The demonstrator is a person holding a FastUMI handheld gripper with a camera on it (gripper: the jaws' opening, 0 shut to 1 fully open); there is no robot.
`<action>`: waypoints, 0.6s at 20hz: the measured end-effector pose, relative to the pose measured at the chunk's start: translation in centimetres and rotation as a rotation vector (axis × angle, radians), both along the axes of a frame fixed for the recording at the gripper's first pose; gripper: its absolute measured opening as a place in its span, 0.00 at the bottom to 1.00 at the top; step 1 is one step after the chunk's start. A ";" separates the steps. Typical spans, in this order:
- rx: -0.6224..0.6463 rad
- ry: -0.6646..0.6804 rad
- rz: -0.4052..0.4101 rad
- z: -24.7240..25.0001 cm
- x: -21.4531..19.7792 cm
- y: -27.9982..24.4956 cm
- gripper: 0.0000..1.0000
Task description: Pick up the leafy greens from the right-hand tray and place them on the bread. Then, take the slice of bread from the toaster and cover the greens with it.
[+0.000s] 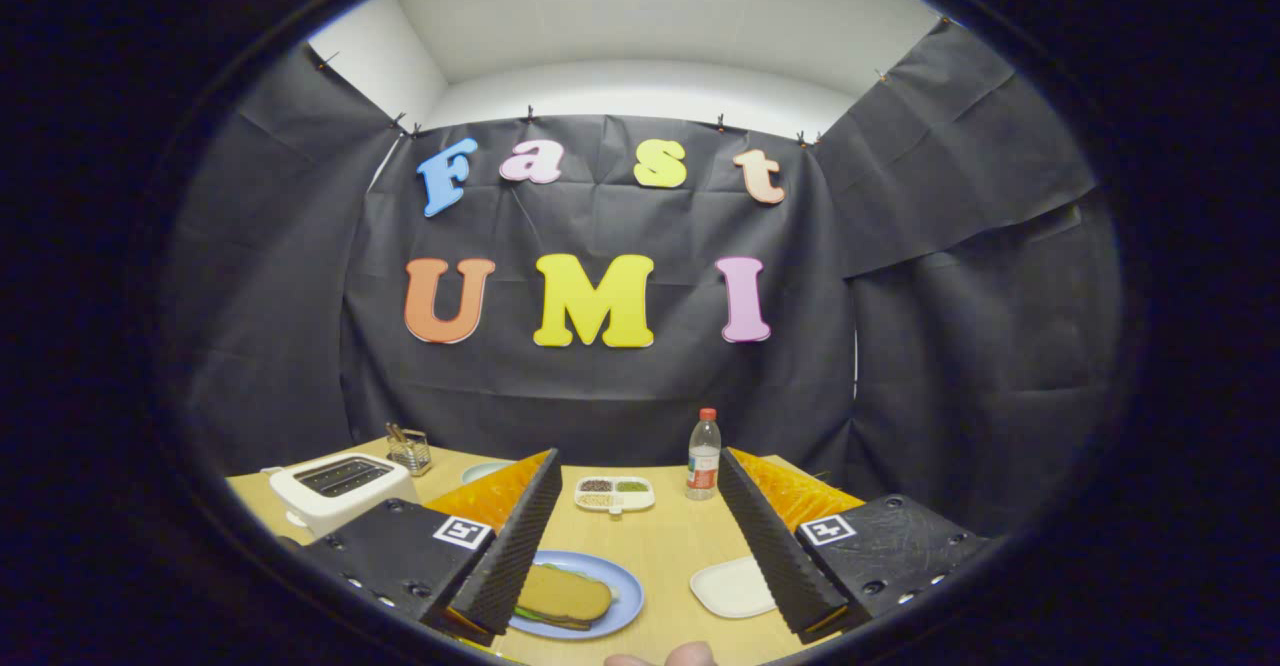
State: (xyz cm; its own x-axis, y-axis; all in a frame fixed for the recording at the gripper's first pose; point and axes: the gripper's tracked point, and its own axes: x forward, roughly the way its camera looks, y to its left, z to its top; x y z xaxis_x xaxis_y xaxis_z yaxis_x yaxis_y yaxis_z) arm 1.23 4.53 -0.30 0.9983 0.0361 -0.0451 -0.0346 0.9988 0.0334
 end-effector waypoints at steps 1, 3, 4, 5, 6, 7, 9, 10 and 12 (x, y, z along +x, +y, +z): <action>0.006 -0.015 0.001 0.5 -0.2 0.2 0.96; 0.021 -0.032 0.011 0.8 -0.6 0.9 0.96; 0.026 -0.035 0.018 0.9 -0.7 1.2 0.96; 0.026 -0.037 0.022 1.0 -0.7 1.4 0.96; 0.026 -0.039 0.026 1.0 -0.7 1.5 0.96; 0.032 -0.036 0.033 1.0 -0.7 1.7 0.96; 0.035 -0.037 0.034 0.9 -0.8 1.9 0.96; 0.030 -0.040 0.029 0.9 -0.7 1.6 0.96; 0.040 -0.035 0.034 0.6 -0.8 1.9 0.96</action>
State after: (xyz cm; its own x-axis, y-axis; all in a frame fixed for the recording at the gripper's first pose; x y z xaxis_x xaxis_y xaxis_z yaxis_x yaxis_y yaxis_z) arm 0.47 6.39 0.25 0.9974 0.0713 -0.0085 -0.0706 0.9950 0.0712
